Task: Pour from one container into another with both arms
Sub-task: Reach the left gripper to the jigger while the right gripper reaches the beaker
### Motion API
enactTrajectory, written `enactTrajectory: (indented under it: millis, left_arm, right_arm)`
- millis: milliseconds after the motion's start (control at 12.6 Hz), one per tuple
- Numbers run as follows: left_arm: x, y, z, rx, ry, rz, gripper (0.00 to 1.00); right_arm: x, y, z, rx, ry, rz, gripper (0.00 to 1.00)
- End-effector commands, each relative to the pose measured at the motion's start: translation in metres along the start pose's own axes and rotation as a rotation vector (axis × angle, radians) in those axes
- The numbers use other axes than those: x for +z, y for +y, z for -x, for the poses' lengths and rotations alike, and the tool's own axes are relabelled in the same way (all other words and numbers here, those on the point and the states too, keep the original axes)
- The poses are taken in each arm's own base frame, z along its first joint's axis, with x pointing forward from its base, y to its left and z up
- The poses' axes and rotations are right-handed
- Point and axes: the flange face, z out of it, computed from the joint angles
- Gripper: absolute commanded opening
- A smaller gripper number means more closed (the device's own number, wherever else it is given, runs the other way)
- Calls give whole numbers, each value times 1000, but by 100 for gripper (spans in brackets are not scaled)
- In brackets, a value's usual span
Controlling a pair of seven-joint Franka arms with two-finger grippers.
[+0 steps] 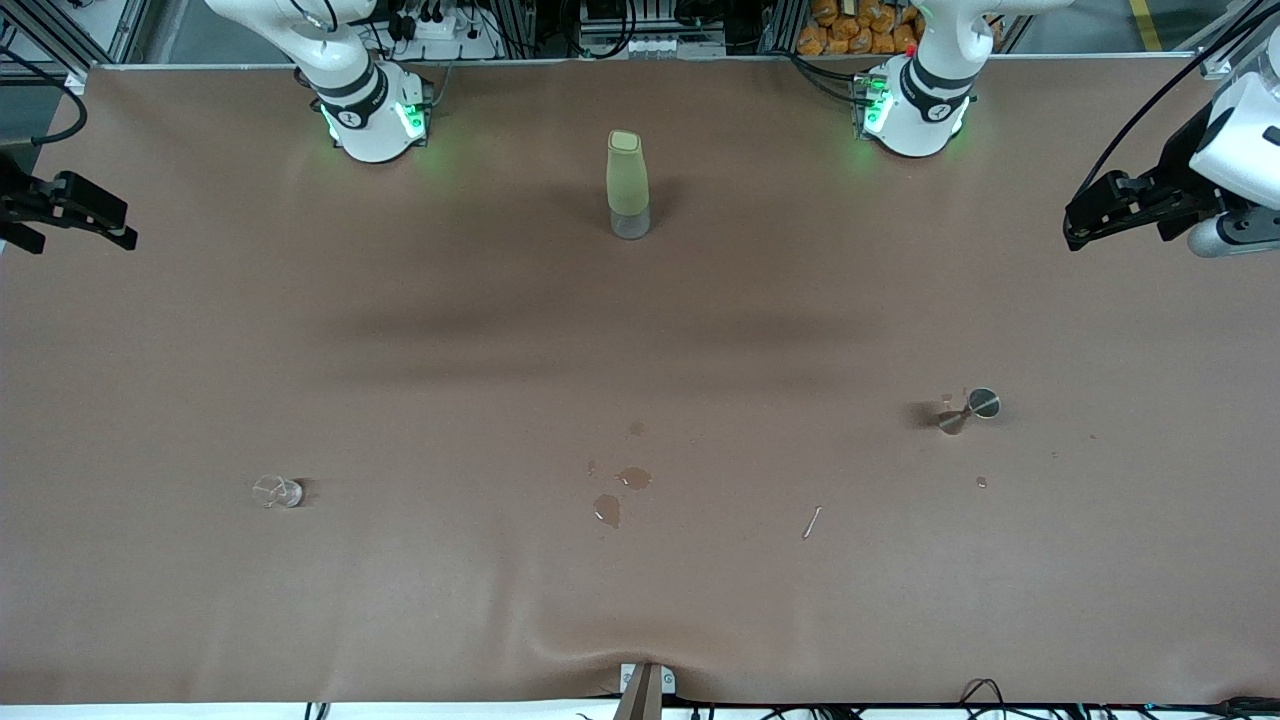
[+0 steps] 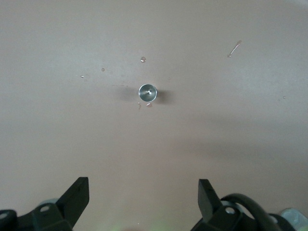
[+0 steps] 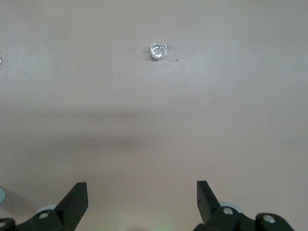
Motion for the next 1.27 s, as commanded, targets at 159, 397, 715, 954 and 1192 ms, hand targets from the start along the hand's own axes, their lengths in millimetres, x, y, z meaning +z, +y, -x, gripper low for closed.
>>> enactTrajectory:
  millis: [159,397,715,954,1192]
  left_arm:
    - [-5,-5,-3,-15,-5,-19,100]
    - [12,-27,-11,-6,-42,-17,100]
    - [85,-94,-24,54,-163,148,100]
    - [148,-128,-24,147,-135,190,100]
    - [197,-148,-23,169,-111,273,100]
  right_arm:
    - [-4,-5,-3,0,8,8,100]
    - [-4,-2,-3,-1,8,8,100]
    - [-1,16,-6,-95,24,9,100]
    - [15,47,-17,-180,28,13,100]
    - [54,119,-32,-292,58,-87,100]
